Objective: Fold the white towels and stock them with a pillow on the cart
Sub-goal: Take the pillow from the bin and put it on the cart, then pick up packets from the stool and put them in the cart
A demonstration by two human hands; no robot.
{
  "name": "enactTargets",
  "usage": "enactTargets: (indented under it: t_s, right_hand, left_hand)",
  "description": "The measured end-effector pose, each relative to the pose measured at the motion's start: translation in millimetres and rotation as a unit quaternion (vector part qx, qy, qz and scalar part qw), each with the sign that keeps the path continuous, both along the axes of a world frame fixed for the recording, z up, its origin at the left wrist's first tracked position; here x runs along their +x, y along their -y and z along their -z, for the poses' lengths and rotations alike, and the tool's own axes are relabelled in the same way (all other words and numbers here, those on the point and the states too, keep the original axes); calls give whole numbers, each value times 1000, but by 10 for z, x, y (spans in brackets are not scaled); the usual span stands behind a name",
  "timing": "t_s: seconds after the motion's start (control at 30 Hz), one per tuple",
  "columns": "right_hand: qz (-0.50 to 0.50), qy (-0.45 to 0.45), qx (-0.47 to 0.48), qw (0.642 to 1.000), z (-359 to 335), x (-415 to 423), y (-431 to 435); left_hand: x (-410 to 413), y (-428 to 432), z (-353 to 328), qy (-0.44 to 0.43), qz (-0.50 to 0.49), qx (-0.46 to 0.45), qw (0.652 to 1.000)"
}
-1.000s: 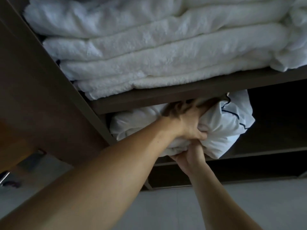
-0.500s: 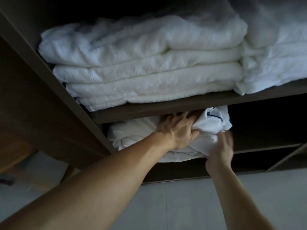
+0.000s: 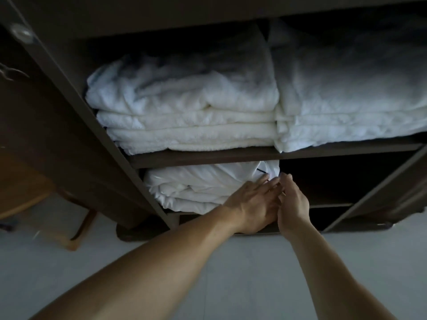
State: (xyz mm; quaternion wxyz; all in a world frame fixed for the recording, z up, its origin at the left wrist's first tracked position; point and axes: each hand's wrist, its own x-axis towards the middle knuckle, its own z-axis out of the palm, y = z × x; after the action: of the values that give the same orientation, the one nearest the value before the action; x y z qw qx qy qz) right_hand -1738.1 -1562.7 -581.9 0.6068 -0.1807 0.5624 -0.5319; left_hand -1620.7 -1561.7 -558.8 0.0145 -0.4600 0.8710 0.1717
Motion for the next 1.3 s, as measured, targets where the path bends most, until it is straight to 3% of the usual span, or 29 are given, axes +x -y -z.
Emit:
enactTargets:
  t_s: [0.1, 0.13, 0.23, 0.33, 0.47, 0.9, 1.17, 1.3]
  right_hand:
    - [-136, -171, -6, 976, -295, 92, -227]
    - [-206, -272, -20, 940, -425, 135, -299]
    - [-376, -508, -62, 773, -872, 322, -496]
    - [-432, -605, -87, 663, -1345, 595, -742]
    - [-447, -664, -125, 586, -1869, 1099, -1091]
    - [-501, -678, -216, 493, -2935, 3395, -1938]
    - [-523, -674, -260, 452, -3035, 4621, -1454]
    - [-546, -641, -291, 454, -2947, 5372, -1034]
  left_hand:
    - [365, -396, -332, 49, -41, 33, 997]
    - [536, -523, -450, 80, -60, 44, 994]
    - [1077, -809, -804, 147, -116, 47, 981]
    - [1550, -1080, -1168, 159, -145, 1, 976]
    - [2200, -1488, -1625, 134, -207, -20, 969]
    - [4908, -2899, -2773, 115, -373, -8, 921]
    - [5889, -2541, -2854, 112, -413, 6, 904]
    - [6417, -2082, -2809, 132, -431, 15, 893]
